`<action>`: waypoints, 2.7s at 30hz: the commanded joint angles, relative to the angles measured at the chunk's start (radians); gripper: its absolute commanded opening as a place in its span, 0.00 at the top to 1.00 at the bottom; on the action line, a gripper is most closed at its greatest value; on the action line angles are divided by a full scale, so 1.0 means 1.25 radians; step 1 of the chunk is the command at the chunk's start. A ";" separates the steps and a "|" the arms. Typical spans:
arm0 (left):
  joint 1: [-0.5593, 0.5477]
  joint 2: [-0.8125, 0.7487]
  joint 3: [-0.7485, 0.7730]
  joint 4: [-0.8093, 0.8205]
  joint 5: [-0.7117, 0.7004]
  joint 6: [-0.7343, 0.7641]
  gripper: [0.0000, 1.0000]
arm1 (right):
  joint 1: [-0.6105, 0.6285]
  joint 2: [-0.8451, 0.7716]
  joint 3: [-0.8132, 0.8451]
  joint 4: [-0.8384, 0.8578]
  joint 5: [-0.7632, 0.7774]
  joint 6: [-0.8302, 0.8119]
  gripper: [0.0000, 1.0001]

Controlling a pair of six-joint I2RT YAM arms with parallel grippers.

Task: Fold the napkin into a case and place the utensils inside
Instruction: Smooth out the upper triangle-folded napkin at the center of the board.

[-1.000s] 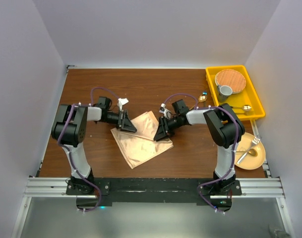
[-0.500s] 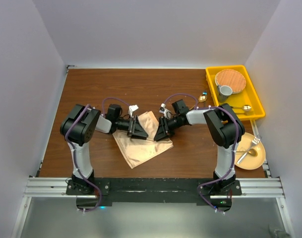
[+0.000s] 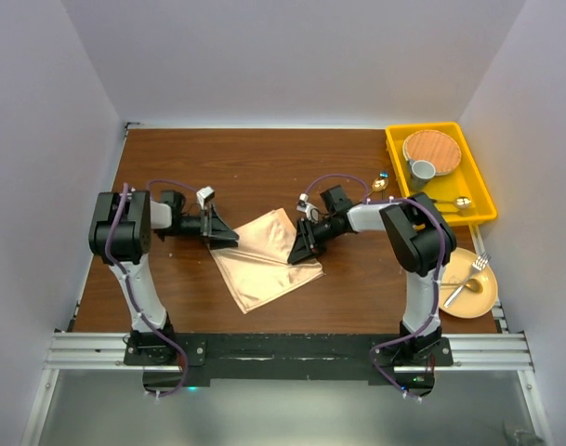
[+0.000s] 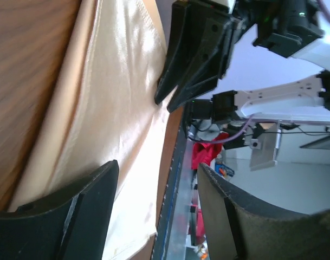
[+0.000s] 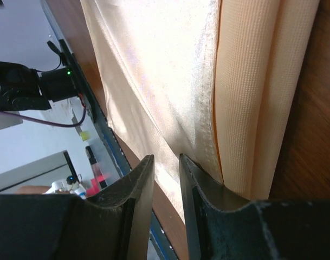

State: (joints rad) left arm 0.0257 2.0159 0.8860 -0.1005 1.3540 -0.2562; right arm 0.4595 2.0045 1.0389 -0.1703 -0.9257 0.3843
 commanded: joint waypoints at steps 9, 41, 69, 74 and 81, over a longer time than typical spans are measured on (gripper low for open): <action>0.112 0.132 0.203 -0.971 0.138 0.974 0.33 | 0.008 0.125 0.193 -0.135 0.143 -0.150 0.68; -0.001 -0.708 0.052 0.129 -0.799 0.123 0.00 | 0.133 -0.116 0.243 -0.015 0.126 0.033 0.05; -0.055 -0.352 -0.198 0.185 -0.471 -0.297 0.64 | 0.188 0.155 0.207 0.431 -0.042 0.452 0.02; -0.054 -0.292 -0.184 0.148 -0.500 -0.264 0.66 | 0.183 0.175 0.201 0.446 -0.066 0.466 0.02; -0.044 -0.222 -0.164 0.088 -0.563 -0.231 0.75 | 0.139 0.161 0.127 0.437 -0.107 0.462 0.02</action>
State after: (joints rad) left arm -0.0360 1.6897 0.6548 0.0692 0.7391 -0.6067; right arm 0.6704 2.2250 1.2545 0.3824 -1.0187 0.9627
